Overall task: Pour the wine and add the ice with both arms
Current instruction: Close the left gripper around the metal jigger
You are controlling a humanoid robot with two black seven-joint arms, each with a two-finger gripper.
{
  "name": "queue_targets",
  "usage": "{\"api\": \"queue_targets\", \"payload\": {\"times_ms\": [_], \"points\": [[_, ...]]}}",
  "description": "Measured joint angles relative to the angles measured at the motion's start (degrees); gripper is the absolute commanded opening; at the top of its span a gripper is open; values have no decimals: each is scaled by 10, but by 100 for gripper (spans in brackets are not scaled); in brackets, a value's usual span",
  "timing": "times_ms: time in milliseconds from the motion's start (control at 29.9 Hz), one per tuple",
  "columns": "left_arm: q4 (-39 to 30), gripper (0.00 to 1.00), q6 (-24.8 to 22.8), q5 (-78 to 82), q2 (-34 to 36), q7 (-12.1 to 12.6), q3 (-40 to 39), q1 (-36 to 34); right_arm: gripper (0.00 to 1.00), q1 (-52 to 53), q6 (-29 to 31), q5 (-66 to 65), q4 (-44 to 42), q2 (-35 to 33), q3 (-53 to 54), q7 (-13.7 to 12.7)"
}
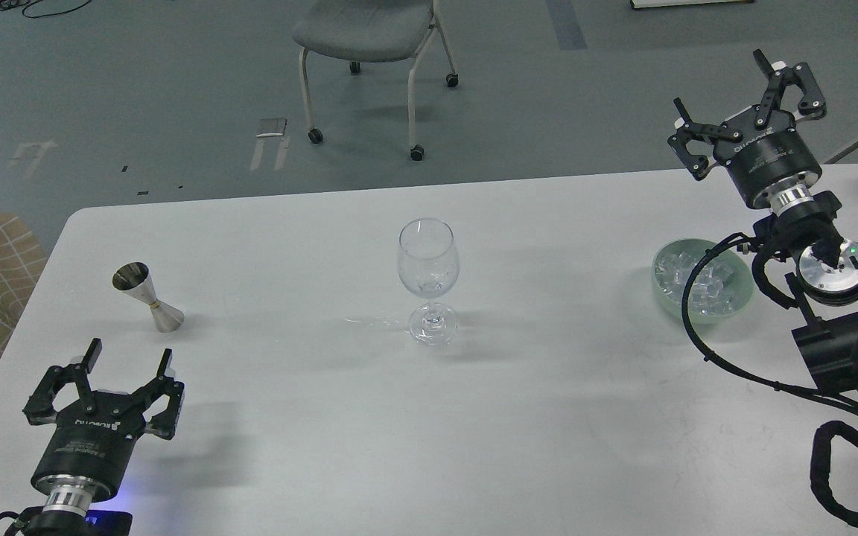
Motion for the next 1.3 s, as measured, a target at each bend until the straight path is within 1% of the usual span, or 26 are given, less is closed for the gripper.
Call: {"api": "queue_targets", "payload": {"times_ms": [67, 167, 301, 334, 368, 434, 568, 668, 802, 1036, 1136, 1303], "points": [[0, 80, 18, -19, -1, 20, -2, -9, 100, -2, 0, 0, 0, 0, 0, 0], [1, 74, 38, -41, -2, 28, -3, -24, 100, -5, 0, 0, 0, 0, 0, 0], [8, 74, 71, -49, -18, 22, -17, -54, 100, -6, 0, 0, 0, 0, 0, 0], [10, 71, 80, -49, -25, 20, -21, -60, 100, -6, 0, 0, -1, 0, 0, 0], [12, 65, 88, -49, -31, 18, -25, -66, 100, -6, 0, 0, -1, 0, 0, 0], [19, 59, 104, -47, -39, 16, -32, -79, 100, -6, 0, 0, -1, 0, 0, 0], [53, 54, 119, -42, -43, 10, -38, -102, 100, -6, 0, -1, -2, 1, -1, 0], [92, 52, 120, -40, -41, 0, -39, -120, 100, -6, 0, -1, -2, 2, -1, 0], [136, 51, 121, -39, -31, -4, -39, -150, 100, -6, 0, -1, -2, 2, -2, 0], [163, 47, 122, -26, -24, -5, -37, -188, 100, -13, 0, -1, -2, 2, -2, 0], [183, 48, 124, -15, -23, -6, -37, -207, 100, -14, 0, 0, -2, 2, -2, 0], [209, 49, 142, -12, -22, -6, -37, -240, 100, -14, 0, 0, -3, 2, -2, 0]]}}
